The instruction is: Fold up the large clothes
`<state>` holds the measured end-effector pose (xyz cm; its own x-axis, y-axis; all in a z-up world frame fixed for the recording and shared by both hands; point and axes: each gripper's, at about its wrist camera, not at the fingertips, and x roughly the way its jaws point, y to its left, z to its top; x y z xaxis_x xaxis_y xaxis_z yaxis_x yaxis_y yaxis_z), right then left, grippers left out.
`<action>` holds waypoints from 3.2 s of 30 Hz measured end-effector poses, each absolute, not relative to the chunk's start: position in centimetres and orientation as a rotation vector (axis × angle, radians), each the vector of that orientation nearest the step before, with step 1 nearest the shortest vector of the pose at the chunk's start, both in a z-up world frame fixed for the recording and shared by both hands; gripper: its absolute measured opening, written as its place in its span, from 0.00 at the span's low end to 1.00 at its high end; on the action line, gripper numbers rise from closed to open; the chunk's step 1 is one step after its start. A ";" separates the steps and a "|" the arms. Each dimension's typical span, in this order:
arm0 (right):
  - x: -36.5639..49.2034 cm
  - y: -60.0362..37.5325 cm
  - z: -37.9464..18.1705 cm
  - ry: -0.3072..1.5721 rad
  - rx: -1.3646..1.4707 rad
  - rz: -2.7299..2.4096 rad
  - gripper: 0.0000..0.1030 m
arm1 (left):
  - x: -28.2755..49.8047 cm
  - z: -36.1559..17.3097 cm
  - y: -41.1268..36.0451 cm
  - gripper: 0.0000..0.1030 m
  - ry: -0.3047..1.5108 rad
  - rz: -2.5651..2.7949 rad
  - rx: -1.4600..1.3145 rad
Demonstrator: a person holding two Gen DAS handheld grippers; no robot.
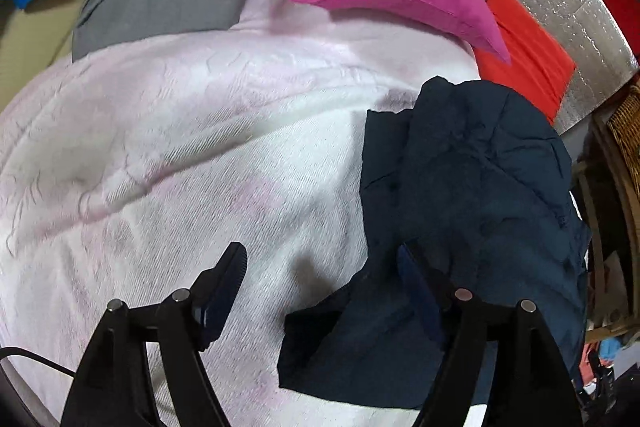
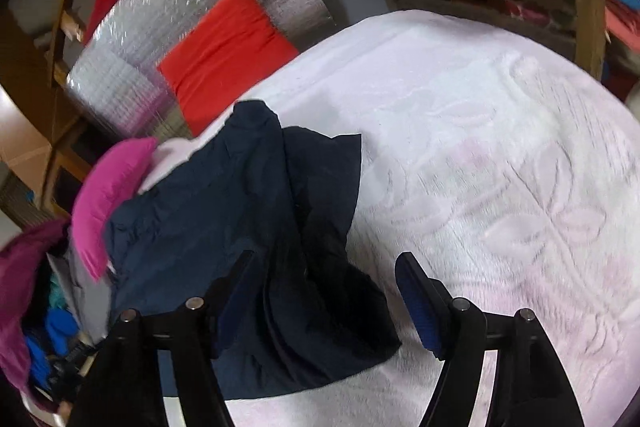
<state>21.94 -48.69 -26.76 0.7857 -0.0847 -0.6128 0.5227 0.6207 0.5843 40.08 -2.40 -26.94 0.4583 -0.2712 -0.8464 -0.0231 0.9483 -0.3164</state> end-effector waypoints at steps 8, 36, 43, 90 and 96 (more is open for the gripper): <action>23.7 -47.2 -28.4 0.694 0.806 -0.360 0.50 | 39.1 -27.4 -4.3 0.52 1.085 -0.193 -0.187; 18.9 -43.6 -29.9 0.622 1.099 -0.154 0.71 | 30.8 -27.8 -2.8 0.76 1.097 -0.284 -0.570; 20.2 -44.6 -32.7 0.606 1.185 -0.189 0.75 | 33.2 -29.9 -2.4 0.78 1.112 -0.232 -0.708; 16.3 -43.6 -31.9 0.556 1.044 -0.231 0.38 | 25.3 -29.2 -0.6 0.34 0.942 -0.222 -0.632; 15.3 -45.0 -31.5 0.616 1.108 -0.217 0.53 | 24.5 -28.6 1.4 0.62 0.990 -0.170 -0.610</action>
<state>15.27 -45.05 -31.51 0.8145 0.1353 -0.5642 0.4585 0.4457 0.7688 24.50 1.36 -28.57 0.5509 -0.4023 -0.7312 -0.1353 0.8215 -0.5540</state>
